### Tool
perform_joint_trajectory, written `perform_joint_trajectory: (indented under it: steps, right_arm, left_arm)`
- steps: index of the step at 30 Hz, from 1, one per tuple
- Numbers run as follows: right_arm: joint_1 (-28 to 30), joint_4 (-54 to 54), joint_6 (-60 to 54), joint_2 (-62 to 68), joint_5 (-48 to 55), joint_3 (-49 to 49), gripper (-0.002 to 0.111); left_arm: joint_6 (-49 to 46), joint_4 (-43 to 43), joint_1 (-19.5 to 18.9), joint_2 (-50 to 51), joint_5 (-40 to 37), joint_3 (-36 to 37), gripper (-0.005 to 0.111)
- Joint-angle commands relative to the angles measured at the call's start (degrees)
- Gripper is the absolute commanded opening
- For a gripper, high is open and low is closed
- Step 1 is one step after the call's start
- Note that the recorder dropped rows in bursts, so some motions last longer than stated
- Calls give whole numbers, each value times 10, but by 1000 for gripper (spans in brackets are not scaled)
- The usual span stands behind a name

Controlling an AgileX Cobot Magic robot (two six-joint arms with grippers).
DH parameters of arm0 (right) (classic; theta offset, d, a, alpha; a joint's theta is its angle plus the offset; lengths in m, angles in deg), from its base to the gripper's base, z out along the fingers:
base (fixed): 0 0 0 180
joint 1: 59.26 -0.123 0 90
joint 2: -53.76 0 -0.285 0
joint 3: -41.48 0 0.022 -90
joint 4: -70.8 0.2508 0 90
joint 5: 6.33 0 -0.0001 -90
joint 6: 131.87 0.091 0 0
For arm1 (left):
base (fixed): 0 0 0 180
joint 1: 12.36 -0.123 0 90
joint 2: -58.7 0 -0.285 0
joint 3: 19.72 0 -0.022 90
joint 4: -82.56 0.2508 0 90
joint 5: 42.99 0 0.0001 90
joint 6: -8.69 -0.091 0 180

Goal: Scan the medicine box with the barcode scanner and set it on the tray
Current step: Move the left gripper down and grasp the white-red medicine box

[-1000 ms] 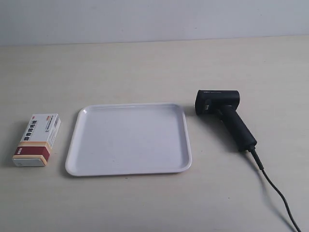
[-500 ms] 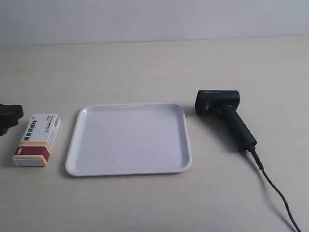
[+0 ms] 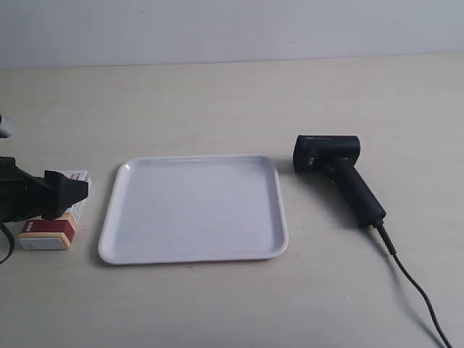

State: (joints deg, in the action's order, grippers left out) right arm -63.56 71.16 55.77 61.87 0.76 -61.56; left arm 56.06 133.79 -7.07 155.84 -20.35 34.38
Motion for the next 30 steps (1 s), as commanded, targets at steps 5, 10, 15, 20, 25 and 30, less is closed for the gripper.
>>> perform_joint_trajectory:
  steps: [5,10,15,20,25,30]
  right_arm:
    - [3,-4,1,-3,-8,3,1]
    - [3,-4,1,-3,-8,3,1]
    - [3,-4,5,-3,-8,3,1]
    - [3,-4,5,-3,-8,3,1]
    - [3,-4,5,-3,-8,3,1]
    - [3,-4,5,-3,-8,3,1]
  left_arm:
    - [-92,-16,7,10,-43,-11,88]
    - [-114,-29,7,50,-38,-21,96]
    - [-114,-29,7,92,-38,-35,99]
    - [-131,-29,5,117,-28,-37,98]
    - [-156,-29,5,120,-27,-37,98]
    - [-156,-4,5,120,-24,-55,72]
